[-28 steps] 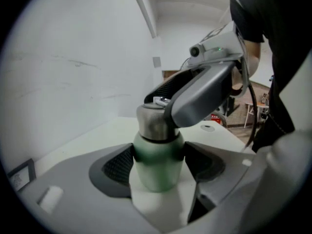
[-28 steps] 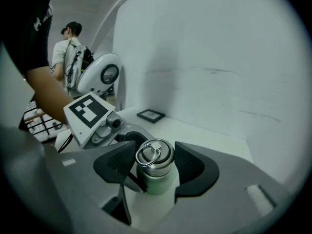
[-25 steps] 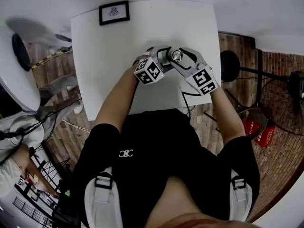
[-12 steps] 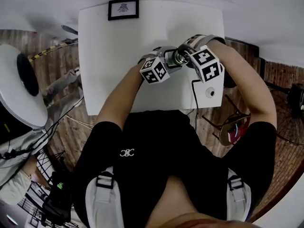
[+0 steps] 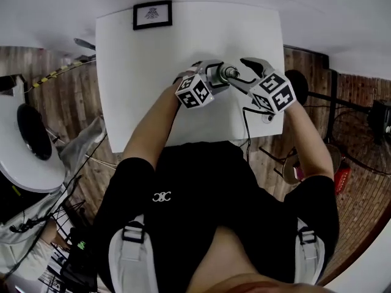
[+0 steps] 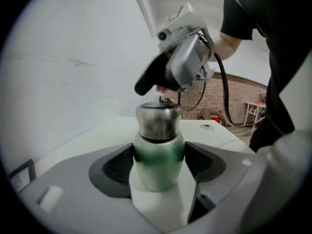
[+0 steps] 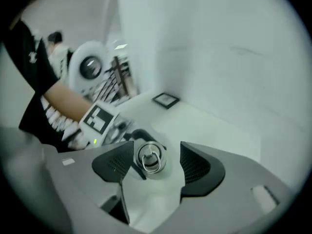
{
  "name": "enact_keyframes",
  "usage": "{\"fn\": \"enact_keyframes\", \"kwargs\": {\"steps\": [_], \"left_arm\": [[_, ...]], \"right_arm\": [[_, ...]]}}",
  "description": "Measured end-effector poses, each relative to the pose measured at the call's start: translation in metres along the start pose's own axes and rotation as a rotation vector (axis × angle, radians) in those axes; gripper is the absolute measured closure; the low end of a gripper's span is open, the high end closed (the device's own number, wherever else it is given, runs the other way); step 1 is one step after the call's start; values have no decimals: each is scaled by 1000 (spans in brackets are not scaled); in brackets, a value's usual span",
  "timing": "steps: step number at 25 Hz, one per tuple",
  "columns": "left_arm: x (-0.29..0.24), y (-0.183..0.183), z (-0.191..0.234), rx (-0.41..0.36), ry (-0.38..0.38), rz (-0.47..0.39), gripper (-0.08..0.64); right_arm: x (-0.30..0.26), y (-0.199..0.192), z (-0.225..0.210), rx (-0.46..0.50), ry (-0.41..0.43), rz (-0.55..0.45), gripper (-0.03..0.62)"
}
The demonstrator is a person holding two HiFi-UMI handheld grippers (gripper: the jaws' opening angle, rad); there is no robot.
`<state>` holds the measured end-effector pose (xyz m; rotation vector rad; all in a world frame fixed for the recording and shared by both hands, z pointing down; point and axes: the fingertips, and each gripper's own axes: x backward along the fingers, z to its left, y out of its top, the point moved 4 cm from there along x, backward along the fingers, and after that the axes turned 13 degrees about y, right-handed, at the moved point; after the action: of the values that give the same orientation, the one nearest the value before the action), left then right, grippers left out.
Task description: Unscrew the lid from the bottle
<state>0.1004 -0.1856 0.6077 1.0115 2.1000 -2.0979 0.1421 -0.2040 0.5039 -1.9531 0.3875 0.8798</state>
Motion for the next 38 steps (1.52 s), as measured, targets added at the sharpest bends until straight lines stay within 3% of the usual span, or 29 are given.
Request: {"fn": "enact_keyframes", "kwargs": {"steps": [2, 3, 5, 7, 9, 16, 19, 24, 28, 34, 38], "left_arm": [[0, 0, 0, 2, -1, -3, 175], [0, 1, 0, 2, -2, -4, 175], [0, 2, 0, 1, -5, -4, 175], [0, 2, -1, 0, -5, -2, 175], [0, 2, -1, -1, -2, 1, 175], [0, 3, -3, 0, 0, 7, 175], [-1, 2, -2, -1, -2, 8, 175], [-1, 9, -10, -1, -4, 3, 175], [3, 22, -23, -6, 5, -7, 175], [-1, 7, -4, -11, -9, -1, 175], [-1, 3, -2, -11, -11, 1, 175]], "right_arm": [[14, -8, -6, -265, -174, -303, 318], [19, -15, -5, -353, -265, -425, 318], [19, -29, 2, -428, -427, -559, 318], [8, -38, 15, -439, -530, -588, 318], [-4, -38, 26, -429, -577, -596, 318], [-18, -28, 23, -374, -657, -582, 321], [-18, -30, 22, -327, -651, -556, 344], [-9, -34, 24, -193, -539, -514, 344], [8, -38, 30, -54, -345, -440, 344], [-12, -25, 4, 197, 58, -182, 344], [-21, -17, 2, 407, 256, 65, 342]]}}
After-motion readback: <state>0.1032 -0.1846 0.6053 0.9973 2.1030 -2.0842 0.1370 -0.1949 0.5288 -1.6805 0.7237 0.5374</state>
